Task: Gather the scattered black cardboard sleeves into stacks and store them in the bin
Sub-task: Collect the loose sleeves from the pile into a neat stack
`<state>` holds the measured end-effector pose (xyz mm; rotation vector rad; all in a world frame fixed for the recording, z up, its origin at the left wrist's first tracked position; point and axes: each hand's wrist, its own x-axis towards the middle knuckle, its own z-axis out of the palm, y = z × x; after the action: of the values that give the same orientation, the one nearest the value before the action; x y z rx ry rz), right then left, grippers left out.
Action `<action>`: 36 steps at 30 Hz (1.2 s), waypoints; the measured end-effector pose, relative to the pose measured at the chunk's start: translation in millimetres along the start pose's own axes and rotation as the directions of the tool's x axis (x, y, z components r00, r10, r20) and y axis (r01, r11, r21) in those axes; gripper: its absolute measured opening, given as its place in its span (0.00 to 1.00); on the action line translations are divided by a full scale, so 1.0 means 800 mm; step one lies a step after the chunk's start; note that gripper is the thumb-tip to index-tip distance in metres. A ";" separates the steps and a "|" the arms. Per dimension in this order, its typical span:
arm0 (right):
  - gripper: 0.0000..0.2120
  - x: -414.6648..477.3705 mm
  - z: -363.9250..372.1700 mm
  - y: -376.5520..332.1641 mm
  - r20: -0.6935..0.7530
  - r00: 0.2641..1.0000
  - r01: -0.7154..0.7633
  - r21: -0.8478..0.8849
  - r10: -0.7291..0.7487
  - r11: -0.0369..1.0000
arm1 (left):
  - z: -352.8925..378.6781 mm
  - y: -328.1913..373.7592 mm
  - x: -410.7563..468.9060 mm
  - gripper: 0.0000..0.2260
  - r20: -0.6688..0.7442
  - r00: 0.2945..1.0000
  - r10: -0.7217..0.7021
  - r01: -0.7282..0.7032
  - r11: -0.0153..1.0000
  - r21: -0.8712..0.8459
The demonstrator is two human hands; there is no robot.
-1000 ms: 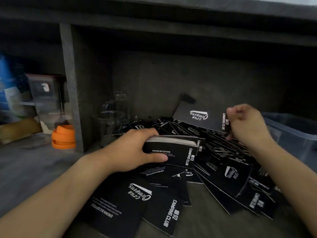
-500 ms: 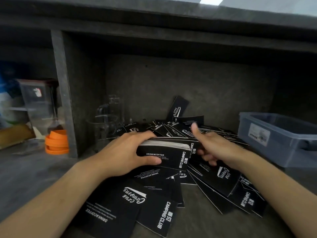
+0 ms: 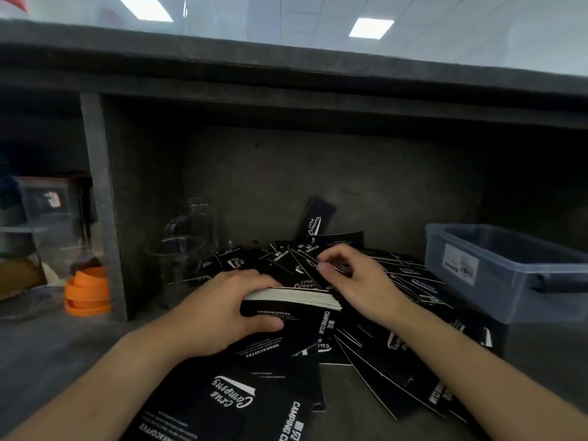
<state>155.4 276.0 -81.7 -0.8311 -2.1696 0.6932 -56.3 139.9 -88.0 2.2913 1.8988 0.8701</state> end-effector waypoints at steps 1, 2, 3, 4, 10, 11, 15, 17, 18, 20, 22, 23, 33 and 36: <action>0.23 0.002 -0.007 0.010 0.044 0.999 -0.022 -0.181 0.031 0.983 | -0.001 0.002 -0.001 0.18 -0.001 1.000 -0.008 0.008 1.000 -0.016; 0.32 0.003 -0.014 0.019 0.102 0.990 -0.063 -0.317 0.100 0.946 | -0.002 0.004 -0.002 0.18 -0.003 1.000 -0.015 0.015 0.999 -0.037; 0.38 0.003 -0.018 0.026 0.146 0.973 -0.102 -0.411 0.176 0.906 | -0.003 0.005 -0.003 0.17 -0.002 1.000 -0.023 0.023 0.998 -0.055; 0.41 0.003 -0.019 0.031 0.177 0.959 -0.113 -0.475 0.220 0.873 | -0.004 0.006 -0.003 0.17 -0.001 1.000 -0.031 0.031 0.997 -0.064; 0.38 0.023 -0.001 0.036 0.026 0.985 -0.136 -0.467 0.168 0.874 | -0.005 0.008 -0.004 0.16 -0.002 0.999 -0.053 0.053 0.997 -0.050; 0.35 0.024 0.001 0.035 0.007 0.992 -0.113 -0.431 0.128 0.895 | -0.005 0.008 -0.004 0.17 -0.003 0.998 -0.055 0.055 0.997 -0.047; 0.30 0.022 0.007 0.031 0.091 0.992 -0.045 -0.417 0.091 0.908 | -0.006 0.009 -0.005 0.17 0.001 0.998 -0.055 0.055 0.997 -0.056; 0.33 0.023 0.006 0.030 0.137 0.981 -0.066 -0.446 0.141 0.892 | -0.006 0.009 -0.004 0.16 0.009 0.999 -0.053 0.053 0.997 -0.062; 0.38 0.023 0.004 0.027 0.148 0.976 -0.085 -0.428 0.163 0.900 | -0.006 0.009 -0.004 0.16 0.010 0.999 -0.053 0.054 0.997 -0.061; 0.47 0.020 -0.002 0.023 0.154 0.968 -0.141 -0.311 0.196 0.940 | -0.006 0.008 -0.004 0.16 0.010 0.999 -0.051 0.052 0.997 -0.058; 0.48 0.018 -0.010 0.024 0.182 0.959 -0.194 -0.127 0.215 0.973 | -0.007 0.008 -0.005 0.17 0.012 0.999 -0.047 0.048 0.997 -0.062; 0.46 0.016 -0.013 0.022 0.203 0.953 -0.220 -0.054 0.226 0.974 | -0.007 0.007 -0.005 0.17 0.013 0.999 -0.046 0.047 0.997 -0.065; 0.42 0.018 -0.025 0.025 0.251 0.937 -0.230 -0.083 0.243 0.970 | -0.006 0.006 -0.004 0.17 0.011 0.999 -0.045 0.046 0.998 -0.047; 0.36 0.028 -0.012 0.044 0.207 0.968 -0.073 -0.323 0.145 0.944 | -0.005 0.006 -0.004 0.17 0.012 0.999 -0.041 0.041 0.998 -0.048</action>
<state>162.8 317.8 -90.1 -1.0891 -2.4986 0.5243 -53.7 134.3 -84.0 2.2174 1.8918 0.8869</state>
